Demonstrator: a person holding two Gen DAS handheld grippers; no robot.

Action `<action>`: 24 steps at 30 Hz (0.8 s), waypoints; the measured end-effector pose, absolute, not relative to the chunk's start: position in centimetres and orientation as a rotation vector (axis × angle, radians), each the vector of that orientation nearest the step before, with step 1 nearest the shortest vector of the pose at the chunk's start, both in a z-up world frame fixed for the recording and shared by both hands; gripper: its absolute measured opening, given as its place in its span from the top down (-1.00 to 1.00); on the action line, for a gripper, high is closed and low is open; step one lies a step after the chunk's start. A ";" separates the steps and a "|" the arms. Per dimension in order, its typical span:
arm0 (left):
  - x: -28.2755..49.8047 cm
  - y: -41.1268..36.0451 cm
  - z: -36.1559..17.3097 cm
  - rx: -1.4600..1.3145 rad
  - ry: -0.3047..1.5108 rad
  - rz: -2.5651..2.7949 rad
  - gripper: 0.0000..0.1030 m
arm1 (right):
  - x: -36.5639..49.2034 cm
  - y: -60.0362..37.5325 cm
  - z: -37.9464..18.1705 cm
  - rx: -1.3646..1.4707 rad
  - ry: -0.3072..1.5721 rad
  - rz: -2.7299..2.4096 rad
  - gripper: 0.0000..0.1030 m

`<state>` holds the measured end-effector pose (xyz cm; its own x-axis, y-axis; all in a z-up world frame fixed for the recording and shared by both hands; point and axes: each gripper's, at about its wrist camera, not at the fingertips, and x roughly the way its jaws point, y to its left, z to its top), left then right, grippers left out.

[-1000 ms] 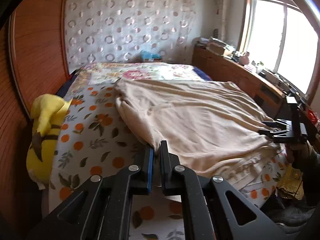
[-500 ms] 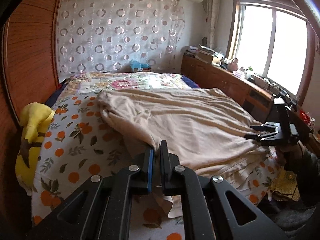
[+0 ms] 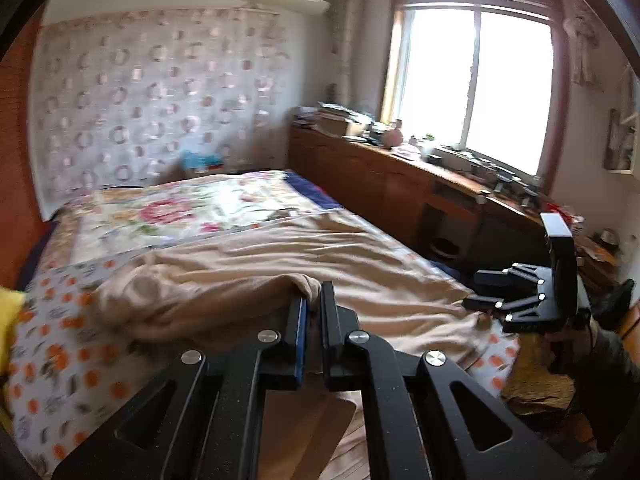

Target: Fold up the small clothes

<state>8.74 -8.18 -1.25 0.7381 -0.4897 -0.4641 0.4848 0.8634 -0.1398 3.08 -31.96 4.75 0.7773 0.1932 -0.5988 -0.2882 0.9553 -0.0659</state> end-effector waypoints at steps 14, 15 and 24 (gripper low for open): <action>9.9 -18.0 3.4 0.083 0.485 -0.731 0.87 | 0.6 -33.6 4.9 -0.092 0.578 0.193 -0.34; 9.9 -18.7 3.7 0.090 0.488 -0.744 0.87 | 0.5 -33.8 5.0 -0.084 0.573 0.189 -0.34; 10.8 -23.3 1.8 0.111 0.594 -0.798 0.75 | -0.7 -34.0 4.7 -0.061 0.563 0.158 -0.34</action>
